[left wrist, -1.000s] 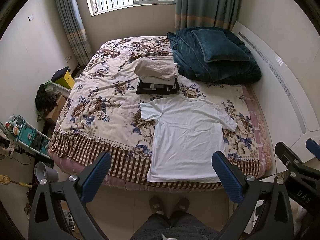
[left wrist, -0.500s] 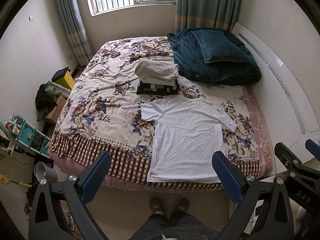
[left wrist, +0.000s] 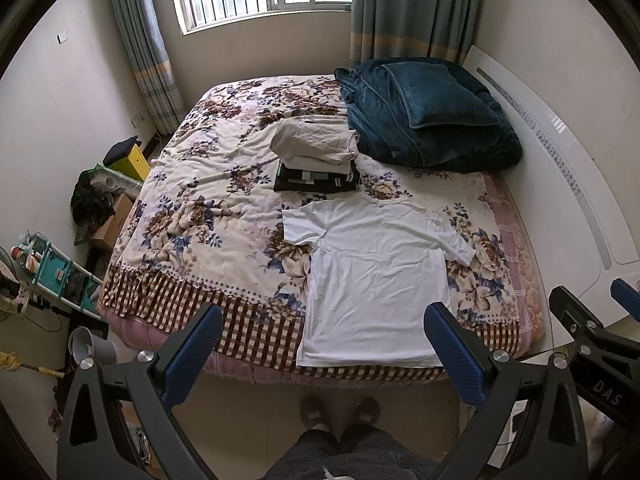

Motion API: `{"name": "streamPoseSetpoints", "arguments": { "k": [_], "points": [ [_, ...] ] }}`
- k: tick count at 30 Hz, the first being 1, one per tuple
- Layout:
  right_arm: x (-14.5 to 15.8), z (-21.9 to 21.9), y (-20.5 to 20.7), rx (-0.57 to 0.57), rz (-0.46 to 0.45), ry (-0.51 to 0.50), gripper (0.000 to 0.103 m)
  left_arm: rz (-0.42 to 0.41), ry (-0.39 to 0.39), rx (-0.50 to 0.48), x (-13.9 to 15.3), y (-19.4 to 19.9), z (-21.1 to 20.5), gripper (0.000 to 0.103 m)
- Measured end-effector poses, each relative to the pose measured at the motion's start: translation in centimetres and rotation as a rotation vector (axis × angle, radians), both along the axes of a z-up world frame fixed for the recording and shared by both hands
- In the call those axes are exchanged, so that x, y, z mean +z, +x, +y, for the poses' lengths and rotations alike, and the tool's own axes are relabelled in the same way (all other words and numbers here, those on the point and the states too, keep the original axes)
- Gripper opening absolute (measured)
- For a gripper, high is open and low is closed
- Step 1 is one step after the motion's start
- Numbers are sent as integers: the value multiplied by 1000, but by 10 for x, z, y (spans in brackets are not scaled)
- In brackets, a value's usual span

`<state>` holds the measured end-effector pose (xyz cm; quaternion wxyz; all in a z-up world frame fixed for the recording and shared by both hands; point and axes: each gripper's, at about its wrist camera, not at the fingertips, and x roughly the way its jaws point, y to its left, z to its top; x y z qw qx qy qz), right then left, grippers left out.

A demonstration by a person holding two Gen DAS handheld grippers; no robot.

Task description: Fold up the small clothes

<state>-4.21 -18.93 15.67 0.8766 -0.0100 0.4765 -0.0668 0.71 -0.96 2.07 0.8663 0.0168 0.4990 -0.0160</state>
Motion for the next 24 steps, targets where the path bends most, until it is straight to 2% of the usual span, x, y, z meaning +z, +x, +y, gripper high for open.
{"name": "streamPoseSetpoints", "arguments": {
  "k": [7,11,18,19,24],
  "points": [
    [2,3,4,-15,4,3,103,-6,1,-2,-2,-1,-1,103],
    [-9,7,13,-42,12,1,103,-32,24,-4,-7,10,-2,103],
    [-57,1,50,-151,43,-3,103,-30,46,-30,-33,63,-5,103],
    [-66,0,57,-163,48,3,103,-33,56,-34,-51,72,5,103],
    [-126,-20,102,-226,92,32,103,-11,62,-48,-95,113,1,103]
  ]
}}
